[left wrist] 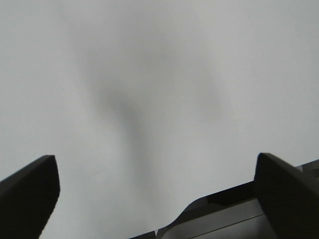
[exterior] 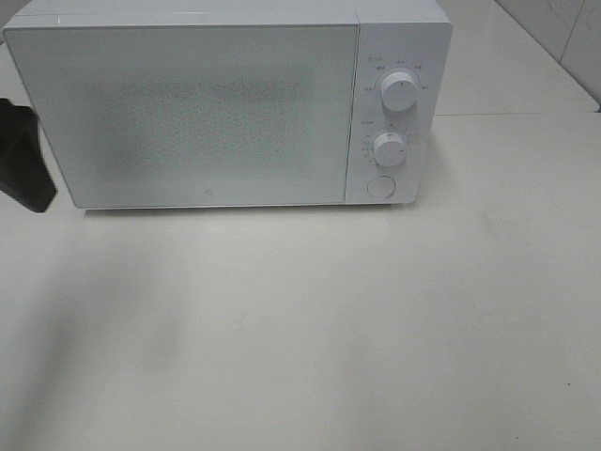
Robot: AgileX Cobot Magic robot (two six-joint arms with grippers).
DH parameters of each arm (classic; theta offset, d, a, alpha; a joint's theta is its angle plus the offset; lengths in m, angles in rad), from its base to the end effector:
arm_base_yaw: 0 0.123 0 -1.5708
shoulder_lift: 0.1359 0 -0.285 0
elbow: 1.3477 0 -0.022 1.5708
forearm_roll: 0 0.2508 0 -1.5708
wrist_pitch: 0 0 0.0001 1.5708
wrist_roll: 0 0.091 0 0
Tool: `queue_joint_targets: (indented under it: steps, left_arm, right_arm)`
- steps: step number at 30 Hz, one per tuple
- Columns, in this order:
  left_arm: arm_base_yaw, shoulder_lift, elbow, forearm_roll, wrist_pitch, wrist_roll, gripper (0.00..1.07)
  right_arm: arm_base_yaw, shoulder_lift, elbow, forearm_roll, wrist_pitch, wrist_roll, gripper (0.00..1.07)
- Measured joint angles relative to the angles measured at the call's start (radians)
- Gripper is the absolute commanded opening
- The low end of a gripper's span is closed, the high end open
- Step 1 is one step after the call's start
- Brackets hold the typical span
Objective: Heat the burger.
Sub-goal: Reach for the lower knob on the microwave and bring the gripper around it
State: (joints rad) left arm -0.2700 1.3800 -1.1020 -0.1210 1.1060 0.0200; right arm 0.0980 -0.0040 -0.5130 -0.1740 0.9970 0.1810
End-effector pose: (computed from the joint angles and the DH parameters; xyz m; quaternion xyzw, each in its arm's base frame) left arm 0.2474 -0.0787 0.2946 0.1236 0.9813 -0.0738 0.1281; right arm -0.0039 -0.0137 0.2871 0.0357 0.8276 -0.0091 0.5601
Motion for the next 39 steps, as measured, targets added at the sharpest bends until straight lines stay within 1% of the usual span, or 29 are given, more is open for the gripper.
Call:
queue_joint_targets:
  steps: [1, 2, 4, 5, 6, 7, 8, 10, 11, 12, 13, 14, 16, 17, 18, 19, 21, 22, 24, 25, 26, 27, 28, 30, 32, 33, 34, 37, 39]
  left_arm:
    - [0.067, -0.023, 0.016, -0.008, 0.01, 0.01, 0.98]
    - [0.067, -0.023, 0.016, -0.008, 0.01, 0.01, 0.98]
    - [0.142, -0.07, 0.053, -0.012, 0.01, 0.014, 0.98]
    - [0.142, -0.07, 0.053, -0.012, 0.01, 0.014, 0.98]
    - [0.164, -0.089, 0.065, -0.012, 0.01, 0.013, 0.98]
    - [0.197, -0.124, 0.101, -0.012, 0.01, 0.006, 0.98]
    - [0.197, -0.124, 0.101, -0.012, 0.01, 0.006, 0.98]
    - [0.222, -0.16, 0.139, -0.008, 0.01, -0.005, 0.98]
    - [0.222, -0.16, 0.139, -0.008, 0.01, -0.005, 0.98]
    - [0.234, -0.2, 0.185, 0.006, 0.01, -0.011, 0.98]
    - [0.237, -0.222, 0.208, 0.016, 0.01, -0.011, 0.98]
    - [0.237, -0.222, 0.208, 0.016, 0.01, -0.011, 0.98]
    - [0.239, -0.301, 0.295, 0.047, 0.011, -0.01, 0.98]
    - [0.239, -0.301, 0.295, 0.047, 0.011, -0.01, 0.98]
    - [0.239, -0.325, 0.32, 0.055, 0.012, -0.01, 0.98]
    - [0.239, -0.374, 0.369, 0.064, 0.012, -0.01, 0.98]
    - [0.239, -0.394, 0.389, 0.068, 0.012, -0.01, 0.98]
    - [0.239, -0.443, 0.437, 0.067, 0.013, -0.01, 0.98]
    - [0.239, -0.462, 0.456, 0.067, 0.013, -0.01, 0.98]
    - [0.239, -0.507, 0.499, 0.067, 0.013, -0.01, 0.98]
    - [0.239, -0.532, 0.522, 0.067, 0.008, -0.01, 0.98]
    - [0.239, -0.532, 0.522, 0.067, 0.008, -0.01, 0.98]
    - [0.239, -0.583, 0.561, 0.067, -0.001, -0.01, 0.98]
    - [0.239, -0.61, 0.571, 0.067, -0.024, -0.01, 0.98]
    - [0.239, -0.682, 0.577, 0.067, -0.073, -0.009, 0.98]
    - [0.239, -0.682, 0.577, 0.067, -0.073, -0.009, 0.98]
    - [0.239, -0.725, 0.587, 0.067, -0.071, -0.009, 0.98]
    - [0.239, -0.785, 0.598, 0.067, -0.066, -0.009, 0.98]
    - [0.239, -0.801, 0.598, 0.067, -0.066, -0.009, 0.98]
  right_arm:
    - [0.0, 0.0, 0.0, 0.0, 0.0, 0.0, 0.76]
    - [0.0, 0.0, 0.0, 0.0, 0.0, 0.0, 0.76]
    - [0.0, 0.0, 0.0, 0.0, 0.0, 0.0, 0.76]
    - [0.0, 0.0, 0.0, 0.0, 0.0, 0.0, 0.76]
    - [0.0, 0.0, 0.0, 0.0, 0.0, 0.0, 0.76]
    - [0.0, 0.0, 0.0, 0.0, 0.0, 0.0, 0.76]
    - [0.0, 0.0, 0.0, 0.0, 0.0, 0.0, 0.76]
    - [0.0, 0.0, 0.0, 0.0, 0.0, 0.0, 0.76]
    - [0.0, 0.0, 0.0, 0.0, 0.0, 0.0, 0.76]
    - [0.0, 0.0, 0.0, 0.0, 0.0, 0.0, 0.76]
    - [0.0, 0.0, 0.0, 0.0, 0.0, 0.0, 0.76]
    - [0.0, 0.0, 0.0, 0.0, 0.0, 0.0, 0.76]
    - [0.0, 0.0, 0.0, 0.0, 0.0, 0.0, 0.76]
    - [0.0, 0.0, 0.0, 0.0, 0.0, 0.0, 0.76]
    - [0.0, 0.0, 0.0, 0.0, 0.0, 0.0, 0.76]
    - [0.0, 0.0, 0.0, 0.0, 0.0, 0.0, 0.76]
    - [0.0, 0.0, 0.0, 0.0, 0.0, 0.0, 0.76]
    - [0.0, 0.0, 0.0, 0.0, 0.0, 0.0, 0.76]
    - [0.0, 0.0, 0.0, 0.0, 0.0, 0.0, 0.76]
    - [0.0, 0.0, 0.0, 0.0, 0.0, 0.0, 0.76]
    - [0.0, 0.0, 0.0, 0.0, 0.0, 0.0, 0.76]
    - [0.0, 0.0, 0.0, 0.0, 0.0, 0.0, 0.76]
    - [0.0, 0.0, 0.0, 0.0, 0.0, 0.0, 0.76]
    - [0.0, 0.0, 0.0, 0.0, 0.0, 0.0, 0.76]
    - [0.0, 0.0, 0.0, 0.0, 0.0, 0.0, 0.76]
    - [0.0, 0.0, 0.0, 0.0, 0.0, 0.0, 0.76]
    - [0.0, 0.0, 0.0, 0.0, 0.0, 0.0, 0.76]
    - [0.0, 0.0, 0.0, 0.0, 0.0, 0.0, 0.76]
    - [0.0, 0.0, 0.0, 0.0, 0.0, 0.0, 0.76]
